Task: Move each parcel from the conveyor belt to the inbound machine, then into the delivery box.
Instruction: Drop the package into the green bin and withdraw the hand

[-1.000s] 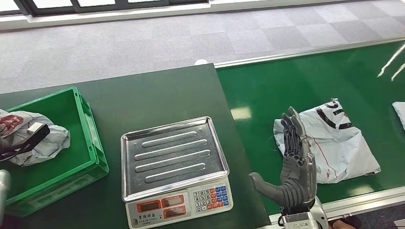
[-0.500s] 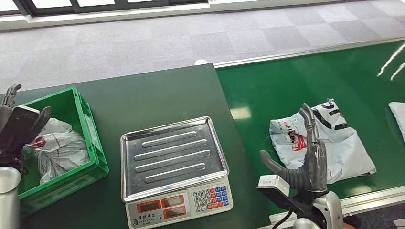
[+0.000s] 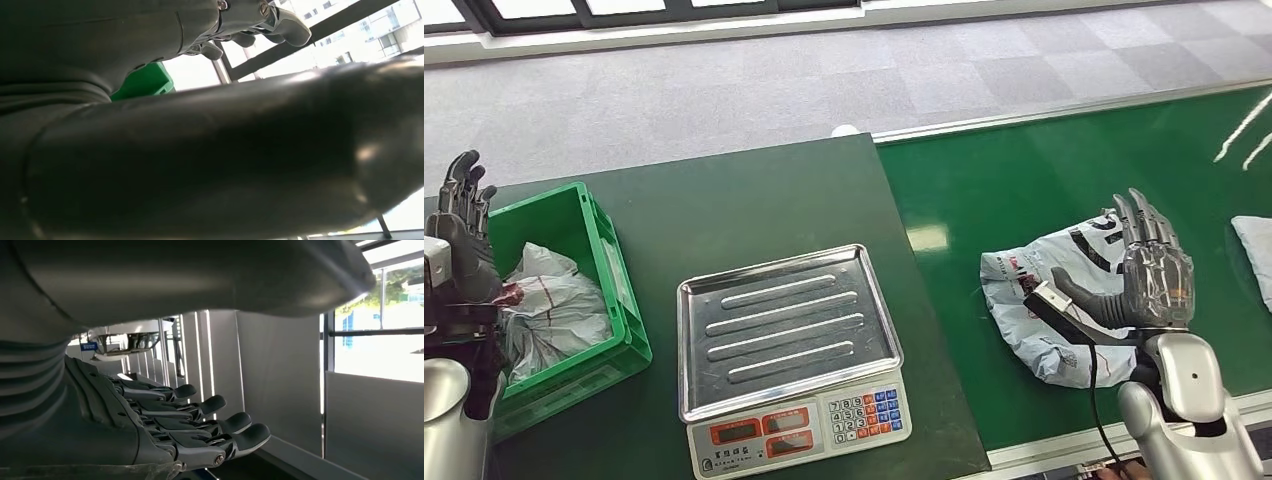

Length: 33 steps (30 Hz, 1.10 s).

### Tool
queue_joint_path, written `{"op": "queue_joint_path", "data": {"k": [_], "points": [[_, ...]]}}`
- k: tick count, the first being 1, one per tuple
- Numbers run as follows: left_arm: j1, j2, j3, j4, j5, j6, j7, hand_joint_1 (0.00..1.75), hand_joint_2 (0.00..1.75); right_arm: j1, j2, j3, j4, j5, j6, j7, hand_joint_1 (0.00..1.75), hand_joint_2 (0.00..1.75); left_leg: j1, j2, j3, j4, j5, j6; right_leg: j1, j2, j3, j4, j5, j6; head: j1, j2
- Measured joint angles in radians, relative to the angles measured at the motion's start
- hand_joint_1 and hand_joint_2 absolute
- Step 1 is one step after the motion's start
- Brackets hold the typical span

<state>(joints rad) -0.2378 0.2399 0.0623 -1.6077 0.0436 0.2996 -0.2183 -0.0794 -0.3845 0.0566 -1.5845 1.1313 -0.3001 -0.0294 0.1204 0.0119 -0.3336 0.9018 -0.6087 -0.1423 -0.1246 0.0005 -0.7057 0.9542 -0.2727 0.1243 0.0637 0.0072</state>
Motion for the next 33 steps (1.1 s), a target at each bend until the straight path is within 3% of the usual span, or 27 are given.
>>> {"op": "queue_joint_path", "data": {"k": [1,5,9,13,19,24,33], "points": [[0.004,0.001,-0.005,-0.005,0.026,-0.021,-0.002,0.0,0.0,-0.003,-0.011,0.0,0.01,0.008,0.018,0.01,0.0,1.75,0.0,0.0,0.0,0.0,0.0,0.0,0.0,0.0,0.0,0.0,0.0,0.0,0.0,0.0],[0.061,-0.001,-0.044,-0.045,0.072,-0.101,-0.062,0.0,0.0,-0.024,-0.094,-0.001,0.093,0.029,0.105,0.007,0.0,1.75,-0.001,0.0,0.0,0.0,-0.001,0.001,-0.001,0.0,0.0,0.0,0.0,0.0,0.0,0.0],[0.126,-0.02,-0.098,-0.106,0.004,-0.111,-0.122,0.0,0.0,-0.048,-0.17,0.005,0.187,0.003,0.194,-0.015,0.0,1.75,-0.001,0.0,0.0,0.0,-0.002,0.002,-0.001,0.0,0.0,0.0,-0.001,0.002,0.0,0.0],[0.183,-0.039,-0.127,-0.162,-0.09,-0.094,-0.141,0.0,0.0,-0.046,-0.225,0.01,0.242,-0.104,0.306,0.0,0.0,1.75,-0.001,0.0,0.0,0.0,-0.003,0.003,-0.001,-0.001,0.0,0.0,-0.002,0.002,0.0,0.0],[0.158,-0.043,-0.171,-0.162,-0.186,-0.091,-0.074,0.0,0.0,-0.14,-0.239,0.056,0.408,-0.271,0.557,0.064,0.0,1.75,-0.001,0.002,0.0,0.0,-0.003,0.003,-0.002,-0.001,0.0,0.0,-0.002,0.002,0.0,0.0],[0.146,-0.044,-0.193,-0.148,-0.202,-0.102,-0.067,0.0,0.0,-0.19,-0.241,0.123,0.514,-0.339,0.584,0.072,0.0,1.75,-0.001,-0.001,-0.001,0.0,0.0,0.002,-0.002,-0.001,0.0,0.0,-0.001,0.002,0.0,0.0],[0.147,-0.049,-0.201,-0.143,-0.229,-0.112,-0.046,0.0,0.0,-0.205,-0.225,0.178,0.563,-0.419,0.588,0.051,0.0,1.75,-0.001,0.0,-0.001,0.0,-0.001,0.002,-0.002,-0.001,0.0,0.0,-0.001,0.002,0.0,0.0]]}}
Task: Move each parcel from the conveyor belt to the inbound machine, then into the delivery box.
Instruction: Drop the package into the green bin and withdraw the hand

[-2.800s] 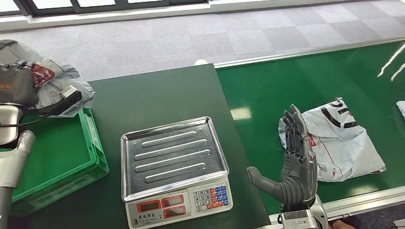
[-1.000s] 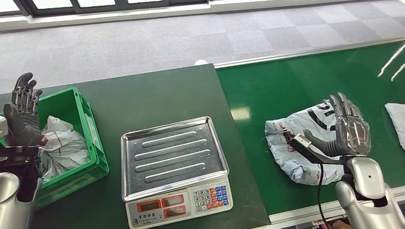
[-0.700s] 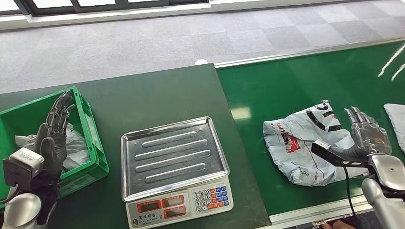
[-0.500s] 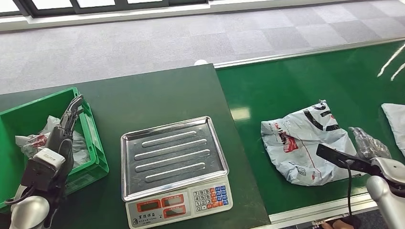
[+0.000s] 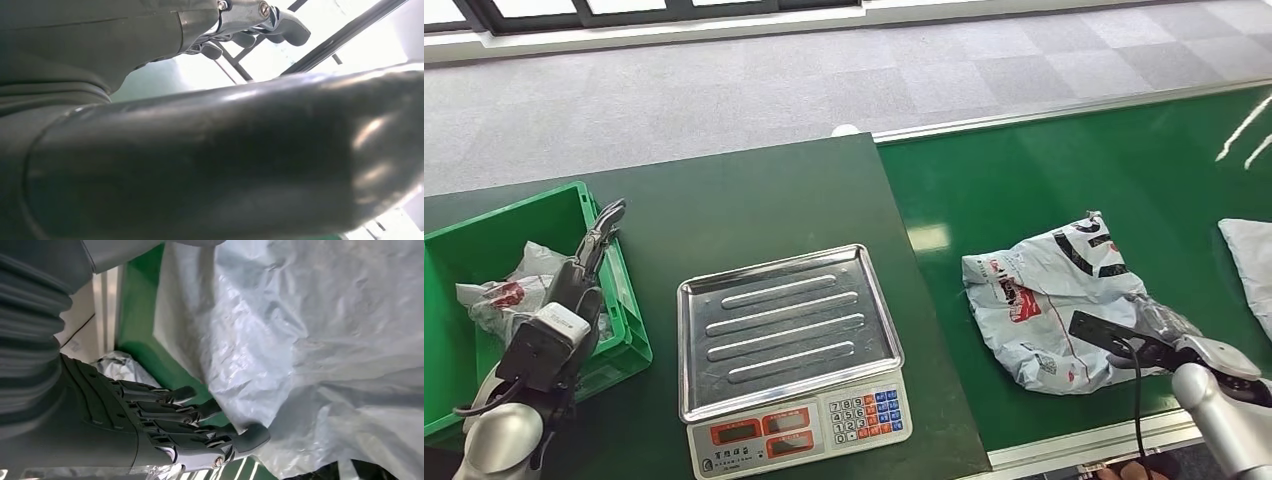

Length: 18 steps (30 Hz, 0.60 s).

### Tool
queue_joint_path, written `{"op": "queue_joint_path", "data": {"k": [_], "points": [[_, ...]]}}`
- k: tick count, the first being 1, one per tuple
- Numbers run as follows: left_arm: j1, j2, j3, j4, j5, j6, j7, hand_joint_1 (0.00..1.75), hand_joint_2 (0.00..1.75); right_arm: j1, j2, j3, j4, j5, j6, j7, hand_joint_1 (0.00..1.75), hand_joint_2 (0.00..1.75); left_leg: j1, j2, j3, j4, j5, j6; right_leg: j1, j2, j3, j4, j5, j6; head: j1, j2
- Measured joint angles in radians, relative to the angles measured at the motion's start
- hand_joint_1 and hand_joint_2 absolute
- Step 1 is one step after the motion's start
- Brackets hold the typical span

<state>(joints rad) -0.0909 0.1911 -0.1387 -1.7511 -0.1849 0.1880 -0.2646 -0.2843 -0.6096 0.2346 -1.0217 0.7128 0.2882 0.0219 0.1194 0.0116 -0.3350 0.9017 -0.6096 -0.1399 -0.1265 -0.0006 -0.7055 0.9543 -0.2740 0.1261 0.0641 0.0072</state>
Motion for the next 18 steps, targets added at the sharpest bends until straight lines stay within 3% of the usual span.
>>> {"op": "queue_joint_path", "data": {"k": [6,11,12,15,16,18], "points": [[0.005,-0.009,0.0,0.001,-0.012,0.007,0.006,0.0,0.0,-0.043,0.082,0.054,0.043,-0.026,-0.109,-0.047,0.0,1.75,0.0,-0.001,0.0,0.0,0.001,0.0,0.0,0.0,0.0,0.0,0.0,0.0,0.0,0.0],[0.001,-0.016,0.0,0.004,-0.008,0.006,0.007,0.0,0.0,-0.055,0.134,0.091,0.074,-0.021,-0.117,-0.039,0.02,1.75,0.0,-0.001,0.0,0.0,0.001,0.0,0.0,0.0,0.0,0.0,0.001,0.0,0.0,0.0],[-0.001,-0.018,0.0,0.005,-0.01,0.005,0.009,0.0,0.0,-0.058,0.14,0.098,0.081,-0.014,-0.113,-0.033,0.22,1.75,0.0,-0.001,0.0,0.0,0.001,0.0,0.0,0.0,0.0,0.0,0.001,0.0,0.0,0.0],[-0.003,-0.024,-0.001,0.006,-0.017,0.0,0.02,0.0,0.0,-0.073,0.151,0.127,0.101,0.017,-0.095,-0.01,1.51,1.75,0.0,-0.001,0.0,0.0,0.001,0.0,0.0,0.0,0.0,0.0,0.001,0.0,0.0,0.0],[-0.004,-0.026,-0.001,0.005,-0.019,-0.001,0.024,0.0,0.0,-0.078,0.155,0.137,0.108,0.028,-0.09,-0.005,1.75,1.75,0.0,-0.001,0.0,0.0,0.001,0.0,0.0,0.0,0.0,0.0,0.001,0.0,0.0,0.0],[-0.007,-0.029,-0.001,0.005,-0.022,-0.003,0.031,0.0,0.0,-0.087,0.161,0.159,0.124,0.053,-0.088,0.0,1.75,1.75,0.0,-0.001,0.0,0.0,0.001,0.0,0.0,0.0,0.0,0.0,0.001,0.0,0.0,0.0]]}}
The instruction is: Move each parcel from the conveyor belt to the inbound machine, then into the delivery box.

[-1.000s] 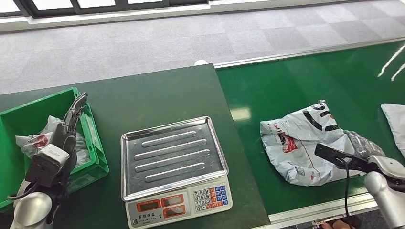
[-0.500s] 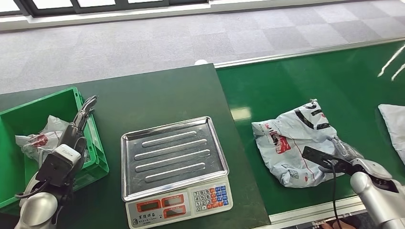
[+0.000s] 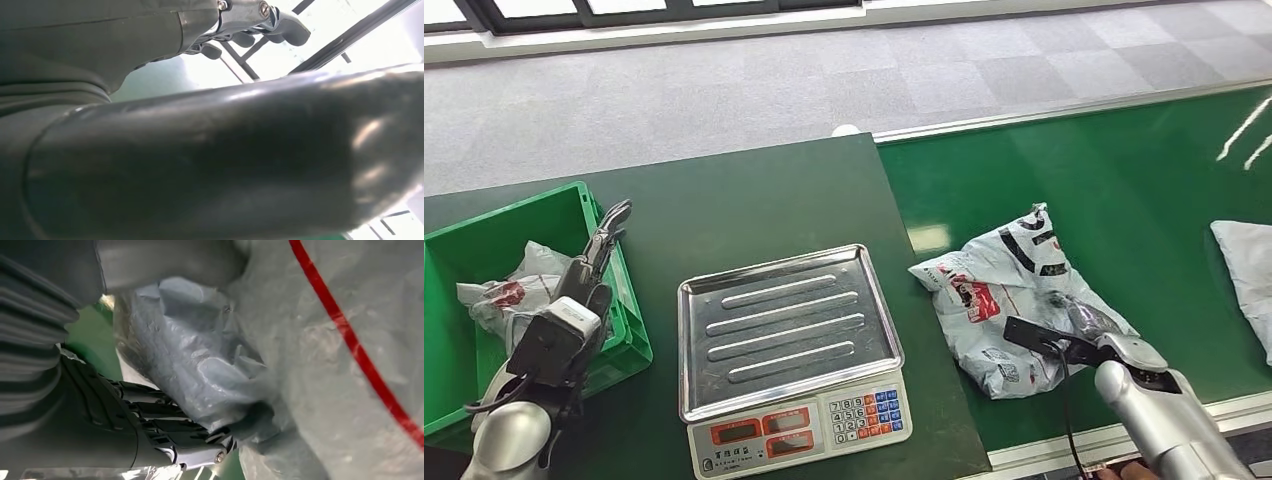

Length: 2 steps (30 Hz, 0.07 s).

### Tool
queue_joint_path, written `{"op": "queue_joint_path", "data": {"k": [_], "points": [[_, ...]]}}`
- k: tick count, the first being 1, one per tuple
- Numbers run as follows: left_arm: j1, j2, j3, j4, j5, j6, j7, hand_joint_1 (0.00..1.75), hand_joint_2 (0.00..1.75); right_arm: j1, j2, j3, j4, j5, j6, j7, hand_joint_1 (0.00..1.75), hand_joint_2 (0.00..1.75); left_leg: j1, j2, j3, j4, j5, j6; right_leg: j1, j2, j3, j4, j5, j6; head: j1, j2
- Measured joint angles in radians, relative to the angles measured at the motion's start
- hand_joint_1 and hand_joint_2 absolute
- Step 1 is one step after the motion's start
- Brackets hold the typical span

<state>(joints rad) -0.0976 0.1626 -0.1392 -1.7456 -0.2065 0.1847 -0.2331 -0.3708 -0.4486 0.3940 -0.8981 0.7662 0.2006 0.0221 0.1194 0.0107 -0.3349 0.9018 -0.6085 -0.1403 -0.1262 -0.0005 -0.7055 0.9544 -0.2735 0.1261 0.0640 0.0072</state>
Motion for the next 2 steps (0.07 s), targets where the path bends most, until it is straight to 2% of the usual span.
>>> {"op": "queue_joint_path", "data": {"k": [2], "points": [[-0.004,-0.001,0.0,0.0,0.002,-0.002,0.003,0.0,0.0,-0.004,0.005,0.018,0.01,0.016,-0.003,0.001,1.75,1.75,0.0,0.0,0.0,0.0,0.0,0.0,0.0,0.0,0.0,0.0,0.0,0.0,0.0,0.0]]}}
